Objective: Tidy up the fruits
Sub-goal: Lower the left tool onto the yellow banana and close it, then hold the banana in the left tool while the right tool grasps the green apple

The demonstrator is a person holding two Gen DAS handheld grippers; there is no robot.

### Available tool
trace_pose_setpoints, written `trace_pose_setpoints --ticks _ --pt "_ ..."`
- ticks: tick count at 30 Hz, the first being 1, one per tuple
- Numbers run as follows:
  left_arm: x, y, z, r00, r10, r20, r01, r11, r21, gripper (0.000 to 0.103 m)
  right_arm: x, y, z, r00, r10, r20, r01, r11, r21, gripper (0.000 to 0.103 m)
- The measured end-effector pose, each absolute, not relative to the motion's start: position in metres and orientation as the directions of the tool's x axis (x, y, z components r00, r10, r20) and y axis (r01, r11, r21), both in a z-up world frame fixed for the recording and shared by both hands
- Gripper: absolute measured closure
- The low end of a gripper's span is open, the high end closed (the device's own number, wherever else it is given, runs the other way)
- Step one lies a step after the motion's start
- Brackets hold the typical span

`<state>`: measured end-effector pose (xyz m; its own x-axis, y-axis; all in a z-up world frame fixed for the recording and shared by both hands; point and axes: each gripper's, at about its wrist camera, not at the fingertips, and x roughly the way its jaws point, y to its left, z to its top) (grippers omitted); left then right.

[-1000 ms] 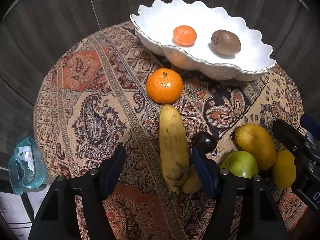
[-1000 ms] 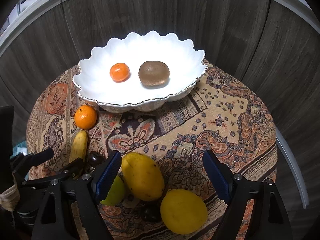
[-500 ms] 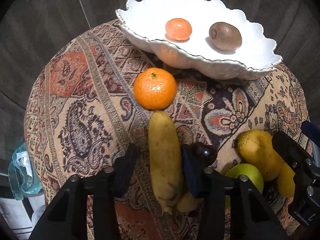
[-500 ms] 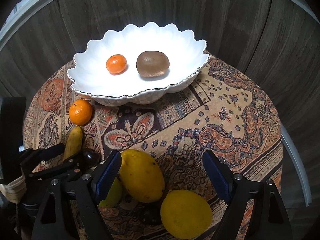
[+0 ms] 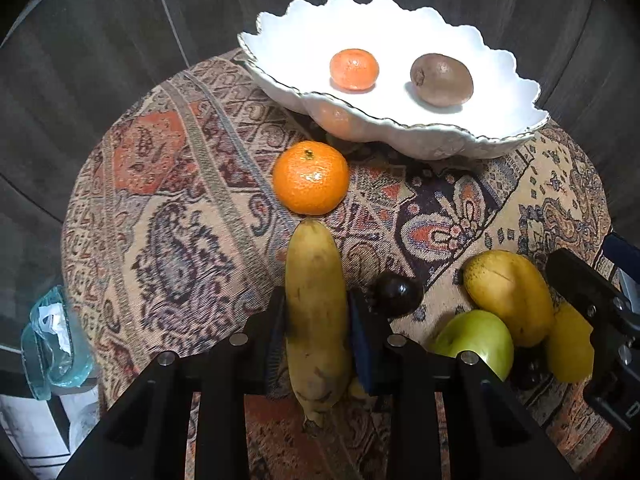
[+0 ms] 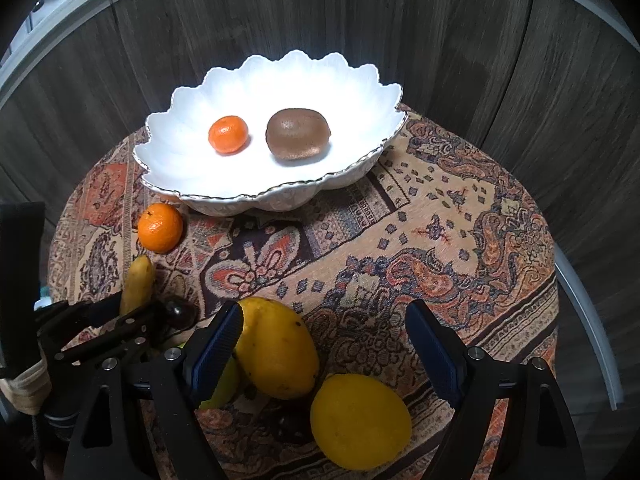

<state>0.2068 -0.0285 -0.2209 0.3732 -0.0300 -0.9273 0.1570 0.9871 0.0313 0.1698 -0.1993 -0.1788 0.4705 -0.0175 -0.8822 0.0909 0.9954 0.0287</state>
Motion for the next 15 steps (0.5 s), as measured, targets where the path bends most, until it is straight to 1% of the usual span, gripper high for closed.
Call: trace_pose_setpoints --ticks 9,15 --pt "0.182 -0.006 -0.197 0.411 -0.017 -0.912 0.11 0.993 0.032 0.073 0.16 -0.182 -0.167 0.49 0.006 -0.872 0.052 0.998 0.036 0.019" --pt "0.174 0.02 -0.195 0.414 -0.004 -0.91 0.077 0.997 0.031 0.073 0.156 -0.163 -0.167 0.485 0.026 -0.874 0.026 0.999 0.045 0.019"
